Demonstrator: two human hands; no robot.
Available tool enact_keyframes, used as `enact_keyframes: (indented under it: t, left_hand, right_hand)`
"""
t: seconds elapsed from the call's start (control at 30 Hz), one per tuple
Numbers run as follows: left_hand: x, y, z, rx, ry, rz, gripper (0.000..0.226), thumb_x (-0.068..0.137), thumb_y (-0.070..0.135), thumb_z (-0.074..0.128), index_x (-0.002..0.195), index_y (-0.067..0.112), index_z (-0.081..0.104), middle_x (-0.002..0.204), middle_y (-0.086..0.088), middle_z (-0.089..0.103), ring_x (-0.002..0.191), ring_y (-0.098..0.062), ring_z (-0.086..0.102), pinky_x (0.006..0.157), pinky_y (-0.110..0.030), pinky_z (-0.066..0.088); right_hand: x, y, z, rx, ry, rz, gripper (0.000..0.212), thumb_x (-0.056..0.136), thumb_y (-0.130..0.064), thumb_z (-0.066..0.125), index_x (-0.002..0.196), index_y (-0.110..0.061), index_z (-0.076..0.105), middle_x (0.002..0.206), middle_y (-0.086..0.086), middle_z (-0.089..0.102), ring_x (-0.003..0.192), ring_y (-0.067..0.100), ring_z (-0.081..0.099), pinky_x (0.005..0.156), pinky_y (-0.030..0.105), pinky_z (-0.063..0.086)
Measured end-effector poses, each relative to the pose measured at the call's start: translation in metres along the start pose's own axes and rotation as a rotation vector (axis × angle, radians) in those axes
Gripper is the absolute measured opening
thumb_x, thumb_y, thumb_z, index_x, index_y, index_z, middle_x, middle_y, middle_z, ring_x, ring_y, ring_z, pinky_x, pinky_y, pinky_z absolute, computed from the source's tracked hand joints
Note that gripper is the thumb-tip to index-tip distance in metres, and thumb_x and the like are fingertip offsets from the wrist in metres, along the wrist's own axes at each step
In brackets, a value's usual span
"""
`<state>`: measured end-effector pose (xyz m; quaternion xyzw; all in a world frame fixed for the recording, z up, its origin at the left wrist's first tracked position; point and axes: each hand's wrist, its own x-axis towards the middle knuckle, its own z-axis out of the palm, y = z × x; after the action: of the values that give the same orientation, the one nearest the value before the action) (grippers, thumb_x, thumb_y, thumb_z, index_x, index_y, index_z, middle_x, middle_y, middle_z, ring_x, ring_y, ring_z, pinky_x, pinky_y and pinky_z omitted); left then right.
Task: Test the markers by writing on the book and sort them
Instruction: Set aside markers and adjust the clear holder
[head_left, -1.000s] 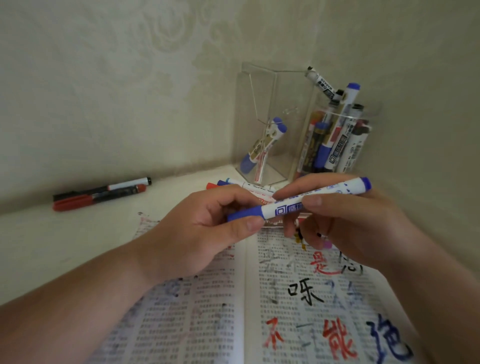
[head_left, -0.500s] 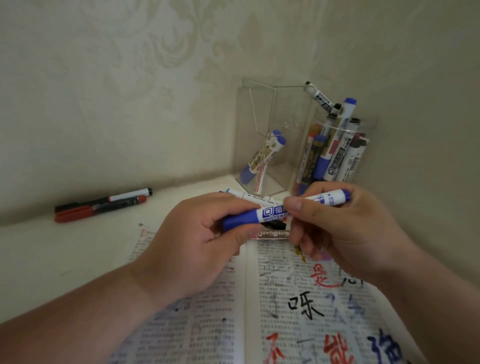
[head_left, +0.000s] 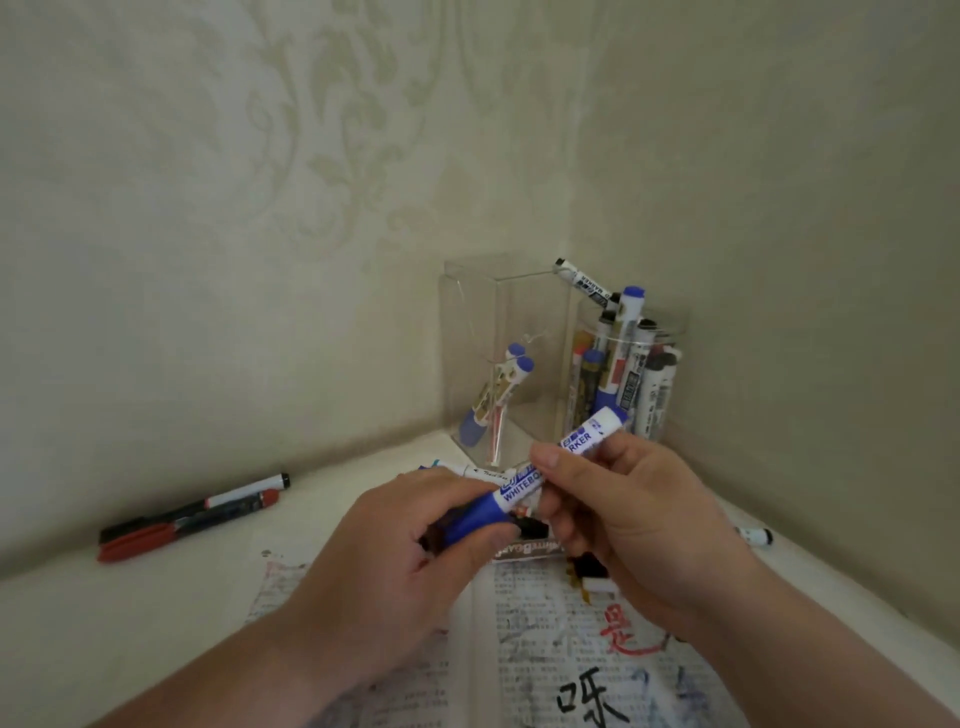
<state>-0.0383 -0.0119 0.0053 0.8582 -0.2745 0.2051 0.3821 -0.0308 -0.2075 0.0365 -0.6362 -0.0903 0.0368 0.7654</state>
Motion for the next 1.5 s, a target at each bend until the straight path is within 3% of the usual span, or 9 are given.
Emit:
enact_keyframes:
  t: [0.13,0.23,0.33,0.43,0.7,0.9,1.1,1.27,1.5]
  left_hand:
    - [0.030,0.007,-0.016,-0.058,-0.104,-0.116,0.050,0.084,0.072,0.048,0.130,0.055,0.041,0.109,0.028,0.060,0.096,-0.004,0.060,0.074,-0.016,0.048]
    - [0.075,0.013,-0.036,0.150,0.012,-0.032,0.061,0.086,0.072,0.044,0.136,0.037,0.045,0.111,0.024,0.057,0.101,0.001,0.055,0.084,-0.015,0.044]
    - [0.128,0.007,-0.046,0.460,0.115,-0.020,0.087,0.082,0.067,0.062,0.149,0.019,0.035,0.144,0.000,0.042,0.132,-0.017,0.039,0.112,-0.040,0.037]
    - [0.165,-0.001,-0.040,0.381,0.009,-0.201,0.112,0.073,0.069,0.073,0.157,0.022,0.016,0.159,-0.007,0.030,0.145,-0.028,0.028,0.118,-0.050,0.030]
    - [0.182,-0.008,-0.036,0.247,0.069,-0.257,0.082,0.080,0.065,0.070,0.142,0.018,0.048,0.142,-0.001,0.052,0.129,-0.020,0.051,0.107,-0.038,0.042]
    - [0.192,-0.001,-0.051,0.221,0.101,-0.331,0.065,0.076,0.084,0.047,0.096,0.024,0.061,0.090,0.008,0.060,0.098,-0.022,0.062,0.086,-0.039,0.048]
    - [0.198,0.008,-0.052,0.228,0.092,-0.348,0.062,0.090,0.076,0.042,0.108,0.021,0.066,0.105,0.005,0.064,0.108,-0.024,0.060,0.101,-0.046,0.046]
    - [0.196,0.010,-0.053,0.223,0.103,-0.360,0.066,0.086,0.079,0.041,0.107,0.022,0.068,0.104,0.004,0.067,0.108,-0.025,0.061,0.101,-0.048,0.045]
    - [0.190,0.006,-0.049,0.261,0.080,-0.350,0.075,0.073,0.084,0.044,0.110,0.023,0.067,0.117,0.000,0.067,0.115,-0.027,0.059,0.102,-0.050,0.045]
  right_hand:
    - [0.007,-0.003,-0.014,0.088,0.106,-0.005,0.023,0.067,-0.029,0.078,0.076,-0.011,0.068,0.064,0.012,0.062,0.047,0.016,0.050,0.042,0.024,0.040]
    - [0.012,-0.003,-0.021,0.074,0.175,-0.010,0.030,0.067,-0.032,0.078,0.081,-0.008,0.067,0.067,0.013,0.063,0.051,0.018,0.050,0.043,0.025,0.040]
    - [0.013,-0.002,-0.022,0.090,0.206,-0.008,0.037,0.069,-0.032,0.076,0.089,-0.002,0.066,0.071,0.015,0.066,0.053,0.020,0.052,0.042,0.026,0.040]
    - [0.011,-0.003,-0.021,0.096,0.209,-0.030,0.043,0.070,-0.030,0.071,0.097,0.003,0.067,0.075,0.017,0.068,0.055,0.021,0.055,0.043,0.028,0.040]
    - [0.006,-0.008,-0.018,-0.206,0.318,-0.186,0.003,0.099,-0.013,0.061,0.100,-0.015,0.061,0.080,0.010,0.075,0.065,0.022,0.066,0.053,0.031,0.046]
    - [0.021,-0.040,-0.005,-0.427,0.404,-0.388,0.006,0.098,-0.024,0.061,0.093,-0.027,0.062,0.082,0.002,0.072,0.063,0.021,0.066,0.055,0.037,0.055]
    - [0.070,-0.059,0.009,-0.466,0.370,-0.275,0.006,0.102,-0.023,0.059,0.107,-0.023,0.062,0.087,-0.006,0.074,0.070,0.002,0.072,0.064,0.035,0.059]
    - [0.082,-0.057,0.016,-0.394,0.282,-0.132,0.052,0.101,-0.015,0.060,0.149,-0.017,0.043,0.098,-0.001,0.074,0.081,0.011,0.074,0.061,0.030,0.063]
    - [0.057,-0.042,-0.004,-0.709,0.227,-0.211,0.022,0.096,-0.022,0.066,0.116,-0.030,0.064,0.086,-0.009,0.075,0.070,0.006,0.070,0.066,0.032,0.061]
